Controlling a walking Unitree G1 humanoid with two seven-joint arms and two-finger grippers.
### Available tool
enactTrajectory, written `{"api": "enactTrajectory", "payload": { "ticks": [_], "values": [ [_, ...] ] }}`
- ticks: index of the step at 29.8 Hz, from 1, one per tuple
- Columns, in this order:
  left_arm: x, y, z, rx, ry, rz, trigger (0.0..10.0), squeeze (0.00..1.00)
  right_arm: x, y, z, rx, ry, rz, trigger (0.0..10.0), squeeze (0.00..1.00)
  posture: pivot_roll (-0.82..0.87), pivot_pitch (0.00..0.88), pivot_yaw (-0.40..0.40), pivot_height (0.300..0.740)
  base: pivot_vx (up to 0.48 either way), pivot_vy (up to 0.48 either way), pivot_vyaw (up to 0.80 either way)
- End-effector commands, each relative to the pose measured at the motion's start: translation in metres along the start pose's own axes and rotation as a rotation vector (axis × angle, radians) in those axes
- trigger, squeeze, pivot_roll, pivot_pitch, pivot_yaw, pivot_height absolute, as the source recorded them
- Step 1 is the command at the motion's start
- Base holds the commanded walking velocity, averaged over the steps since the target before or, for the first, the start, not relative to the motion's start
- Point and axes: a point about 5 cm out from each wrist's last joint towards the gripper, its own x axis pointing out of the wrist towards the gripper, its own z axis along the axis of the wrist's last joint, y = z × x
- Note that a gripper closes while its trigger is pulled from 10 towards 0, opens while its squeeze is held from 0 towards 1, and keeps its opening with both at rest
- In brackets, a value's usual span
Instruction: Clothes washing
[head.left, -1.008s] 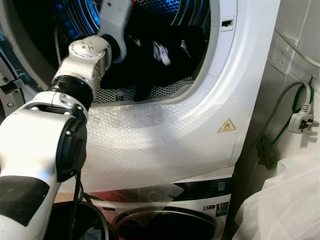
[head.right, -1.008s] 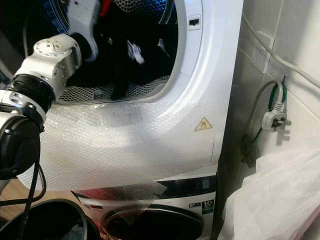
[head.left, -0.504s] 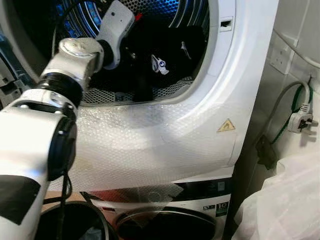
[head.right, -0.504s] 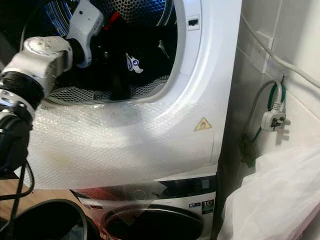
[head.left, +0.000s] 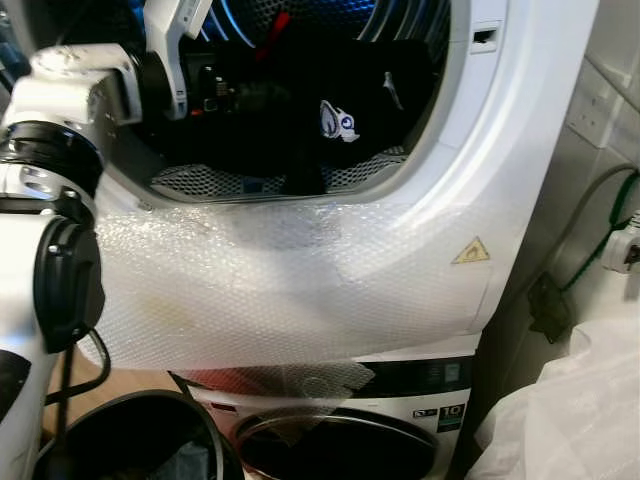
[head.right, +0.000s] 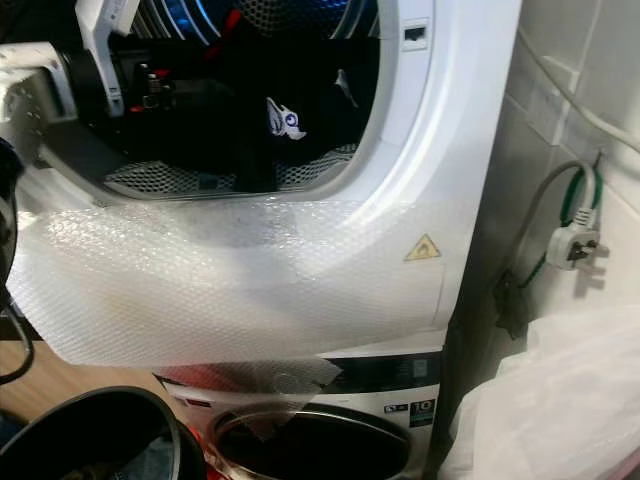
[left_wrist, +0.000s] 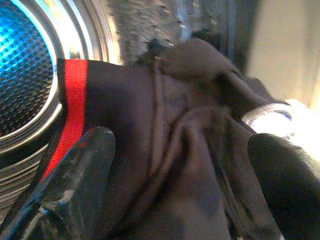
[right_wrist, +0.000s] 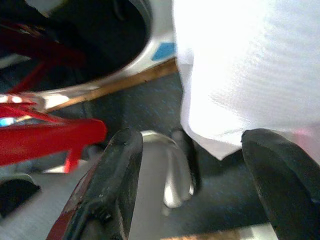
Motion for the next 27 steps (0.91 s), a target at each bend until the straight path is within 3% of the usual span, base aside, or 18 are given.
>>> {"api": "enactTrajectory", "payload": {
  "ticks": [1, 5, 10, 15, 16, 17, 18, 20, 27],
  "values": [
    [-0.016, 0.001, 0.002, 0.038, 0.036, -0.044, 10.0, 1.00, -0.001, 0.008, -0.009, 0.011, 0.035, 0.019, 10.0, 0.00, -0.14, 0.000, 0.183, 0.740, 0.000, 0.000, 0.00],
    [-0.026, -0.009, 0.006, 0.088, 0.043, -0.155, 10.0, 1.00, -0.001, 0.009, -0.010, 0.012, 0.037, 0.021, 10.0, 0.00, -0.14, 0.000, 0.182, 0.740, 0.000, 0.000, 0.00],
    [-0.031, -0.029, 0.000, 0.091, 0.052, -0.256, 10.0, 1.00, -0.002, 0.009, -0.015, 0.017, 0.047, 0.021, 10.0, 0.00, -0.14, 0.000, 0.186, 0.740, 0.000, 0.000, 0.00],
    [-0.016, -0.048, -0.026, 0.033, 0.088, -0.191, 10.0, 1.00, -0.003, 0.006, -0.018, 0.026, 0.054, 0.014, 10.0, 0.00, -0.15, 0.000, 0.189, 0.740, 0.000, 0.000, 0.00],
    [-0.009, -0.051, -0.034, 0.011, 0.075, -0.144, 10.0, 0.00, -0.003, 0.006, -0.018, 0.027, 0.054, 0.014, 10.0, 0.00, -0.15, 0.000, 0.186, 0.740, 0.000, 0.000, 0.00],
    [-0.009, -0.051, -0.034, 0.011, 0.075, -0.144, 10.0, 0.00, -0.003, 0.006, -0.018, 0.027, 0.054, 0.014, 10.0, 0.00, -0.15, 0.000, 0.186, 0.740, 0.000, 0.000, 0.00],
    [0.004, -0.050, -0.040, -0.083, 0.018, -0.030, 10.0, 0.00, -0.003, 0.006, -0.019, 0.023, 0.057, 0.016, 10.0, 0.00, -0.15, 0.000, 0.185, 0.740, 0.000, 0.000, 0.00],
    [0.013, -0.052, -0.042, -0.134, -0.012, 0.036, 10.0, 0.00, -0.003, 0.006, -0.020, 0.022, 0.059, 0.017, 10.0, 0.00, -0.16, 0.000, 0.185, 0.740, 0.000, 0.000, 0.00],
    [0.033, -0.060, -0.048, -0.124, -0.038, 0.141, 10.0, 0.00, -0.004, 0.002, -0.019, 0.037, 0.047, 0.007, 10.0, 0.00, -0.19, 0.000, 0.182, 0.740, 0.000, 0.000, 0.00]
  ]
}}
